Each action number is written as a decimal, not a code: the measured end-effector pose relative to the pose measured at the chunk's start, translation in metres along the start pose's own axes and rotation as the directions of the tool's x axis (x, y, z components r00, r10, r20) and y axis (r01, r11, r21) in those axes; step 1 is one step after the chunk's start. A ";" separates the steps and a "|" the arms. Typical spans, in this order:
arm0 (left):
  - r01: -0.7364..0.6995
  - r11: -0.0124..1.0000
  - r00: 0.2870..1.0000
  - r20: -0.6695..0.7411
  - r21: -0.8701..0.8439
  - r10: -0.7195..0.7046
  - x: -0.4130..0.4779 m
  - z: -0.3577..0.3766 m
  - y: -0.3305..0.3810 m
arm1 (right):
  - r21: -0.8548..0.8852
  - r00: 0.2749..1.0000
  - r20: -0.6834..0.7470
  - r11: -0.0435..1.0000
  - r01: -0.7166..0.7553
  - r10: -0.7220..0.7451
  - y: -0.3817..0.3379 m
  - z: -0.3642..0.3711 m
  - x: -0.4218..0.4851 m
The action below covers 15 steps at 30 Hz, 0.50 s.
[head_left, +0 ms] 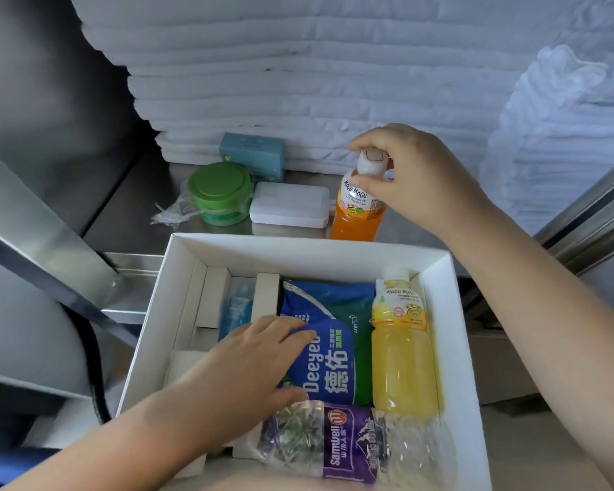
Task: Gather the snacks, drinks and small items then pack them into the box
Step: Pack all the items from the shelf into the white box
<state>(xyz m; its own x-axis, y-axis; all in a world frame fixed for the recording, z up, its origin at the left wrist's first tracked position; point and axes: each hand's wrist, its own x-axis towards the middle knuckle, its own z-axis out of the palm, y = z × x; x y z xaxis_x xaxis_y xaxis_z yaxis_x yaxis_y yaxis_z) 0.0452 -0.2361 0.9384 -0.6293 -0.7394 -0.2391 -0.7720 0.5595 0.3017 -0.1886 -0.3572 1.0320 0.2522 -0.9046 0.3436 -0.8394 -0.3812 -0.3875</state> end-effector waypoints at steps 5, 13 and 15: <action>-0.039 0.994 0.996 0.070 -0.099 0.046 -0.001 -0.004 -0.001 | 0.081 0.997 -0.068 0.996 -0.041 0.047 0.006 0.002 -0.005; -0.066 0.994 0.992 0.098 -0.092 0.075 0.000 0.002 -0.001 | 0.125 0.962 -0.260 0.984 0.124 -0.088 -0.001 -0.012 -0.022; -0.062 0.992 0.992 0.107 -0.106 0.074 0.000 0.002 -0.002 | 0.204 0.924 -0.372 0.963 0.176 -0.090 -0.006 -0.021 -0.028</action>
<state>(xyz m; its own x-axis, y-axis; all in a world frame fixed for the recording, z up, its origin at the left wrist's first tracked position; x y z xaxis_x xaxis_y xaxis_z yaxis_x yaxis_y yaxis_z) 0.0462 -0.2363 0.9358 -0.6905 -0.6519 -0.3134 -0.7173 0.5615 0.4125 -0.2010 -0.3256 1.0425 0.1298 -0.7304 0.6705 -0.6658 -0.5653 -0.4869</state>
